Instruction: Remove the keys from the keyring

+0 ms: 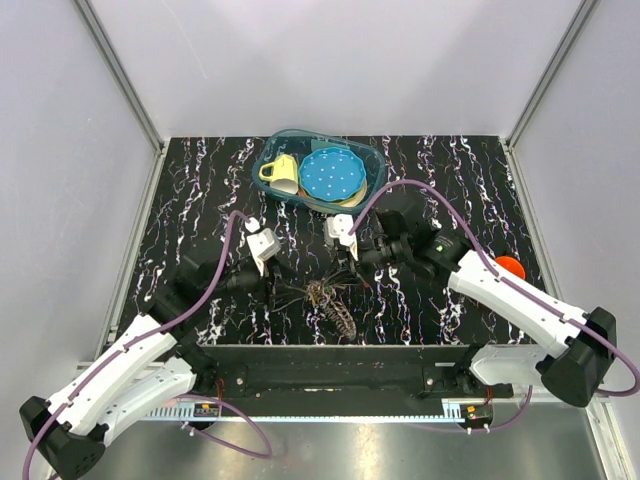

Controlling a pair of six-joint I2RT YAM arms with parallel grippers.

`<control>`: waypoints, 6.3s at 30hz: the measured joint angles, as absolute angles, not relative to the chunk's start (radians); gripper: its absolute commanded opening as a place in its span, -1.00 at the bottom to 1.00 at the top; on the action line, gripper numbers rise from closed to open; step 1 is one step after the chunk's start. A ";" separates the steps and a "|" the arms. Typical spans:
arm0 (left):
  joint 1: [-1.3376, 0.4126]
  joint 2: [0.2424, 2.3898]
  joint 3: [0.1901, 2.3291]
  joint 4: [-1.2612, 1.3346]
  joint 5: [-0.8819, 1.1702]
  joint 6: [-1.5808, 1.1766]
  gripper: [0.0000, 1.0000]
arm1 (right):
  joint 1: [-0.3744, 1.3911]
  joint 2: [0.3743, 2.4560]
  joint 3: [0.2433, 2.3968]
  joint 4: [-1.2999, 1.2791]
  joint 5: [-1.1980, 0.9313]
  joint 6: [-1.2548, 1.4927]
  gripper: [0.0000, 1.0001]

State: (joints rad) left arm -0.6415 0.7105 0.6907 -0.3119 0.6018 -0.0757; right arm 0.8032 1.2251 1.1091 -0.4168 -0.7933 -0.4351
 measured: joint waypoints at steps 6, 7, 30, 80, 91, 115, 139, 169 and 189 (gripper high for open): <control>-0.643 0.702 0.670 -0.239 0.598 -0.124 0.10 | 0.797 1.279 1.140 -0.451 -0.859 -0.479 -1.00; -0.646 0.702 0.670 -0.231 0.593 -0.127 0.10 | 0.797 1.287 1.142 -0.453 -0.861 -0.483 -1.00; -0.796 0.794 0.674 -0.183 0.452 -0.188 -0.33 | 0.797 1.316 1.158 -0.462 -0.838 -0.485 -1.00; -0.815 0.598 0.567 -0.121 0.222 -0.235 -1.00 | 0.787 1.329 1.019 -0.117 -0.807 0.011 -1.00; -0.808 0.597 0.548 -0.130 0.159 -0.275 -0.02 | 0.790 1.307 1.017 -0.152 -0.736 -0.058 -1.00; -0.806 0.798 0.738 -0.264 0.250 -0.254 -0.31 | 0.790 1.317 1.139 -0.346 -0.670 -0.217 -1.00; -0.812 0.605 0.514 -0.044 0.265 -0.218 -1.00 | 0.799 1.262 0.979 -0.145 -0.687 -0.067 -0.78; -0.812 0.469 0.397 0.107 0.204 -0.292 -1.00 | 0.798 1.238 0.882 0.096 -0.716 0.086 -0.83; -0.812 0.416 0.355 0.153 0.193 -0.365 -0.60 | 0.799 1.205 0.796 0.274 -0.723 0.178 -1.00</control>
